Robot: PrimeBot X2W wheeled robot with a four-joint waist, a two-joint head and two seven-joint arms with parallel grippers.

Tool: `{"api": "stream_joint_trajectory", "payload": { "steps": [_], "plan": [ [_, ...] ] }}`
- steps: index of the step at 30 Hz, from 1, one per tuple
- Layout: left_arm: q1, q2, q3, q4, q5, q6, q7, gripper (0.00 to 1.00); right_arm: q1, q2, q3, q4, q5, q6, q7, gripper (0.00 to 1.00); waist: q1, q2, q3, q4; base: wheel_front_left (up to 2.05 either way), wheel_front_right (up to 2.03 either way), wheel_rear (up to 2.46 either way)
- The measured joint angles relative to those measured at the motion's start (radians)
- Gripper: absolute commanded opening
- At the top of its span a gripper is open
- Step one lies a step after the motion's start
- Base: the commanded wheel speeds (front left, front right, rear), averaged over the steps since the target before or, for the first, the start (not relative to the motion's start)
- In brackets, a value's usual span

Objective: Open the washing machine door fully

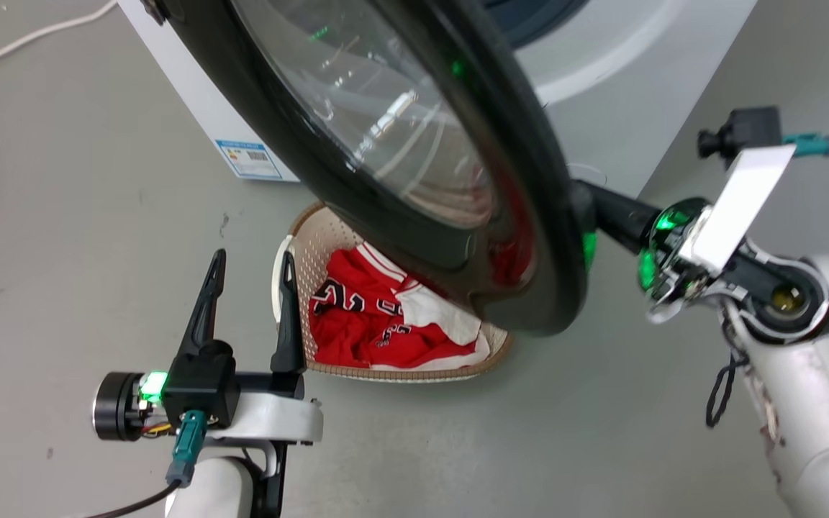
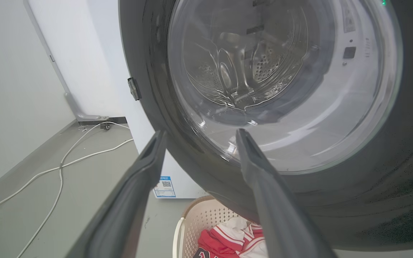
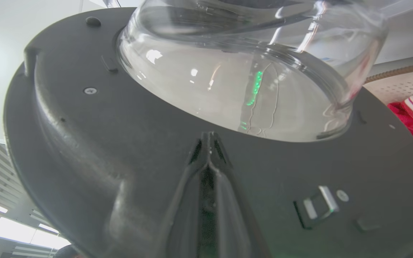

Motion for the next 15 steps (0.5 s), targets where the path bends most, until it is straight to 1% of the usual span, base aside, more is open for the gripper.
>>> {"api": "stream_joint_trajectory", "payload": {
  "steps": [8, 15],
  "plan": [
    [0.042, 0.000, 0.010, 0.003, 0.004, 0.000, 0.000, 1.00, 0.110, 0.053, 0.041, -0.073, 0.019, 0.000, 0.028, 0.00, 0.0000, 0.0000, -0.059, -0.002, 0.00, 0.00, 0.00],
    [0.064, 0.000, 0.013, 0.008, 0.007, -0.001, 0.000, 1.00, 0.187, 0.100, 0.085, -0.106, 0.039, 0.000, 0.057, 0.00, 0.0000, 0.0000, -0.093, 0.002, 0.00, 0.00, 0.00]
  ]
}}
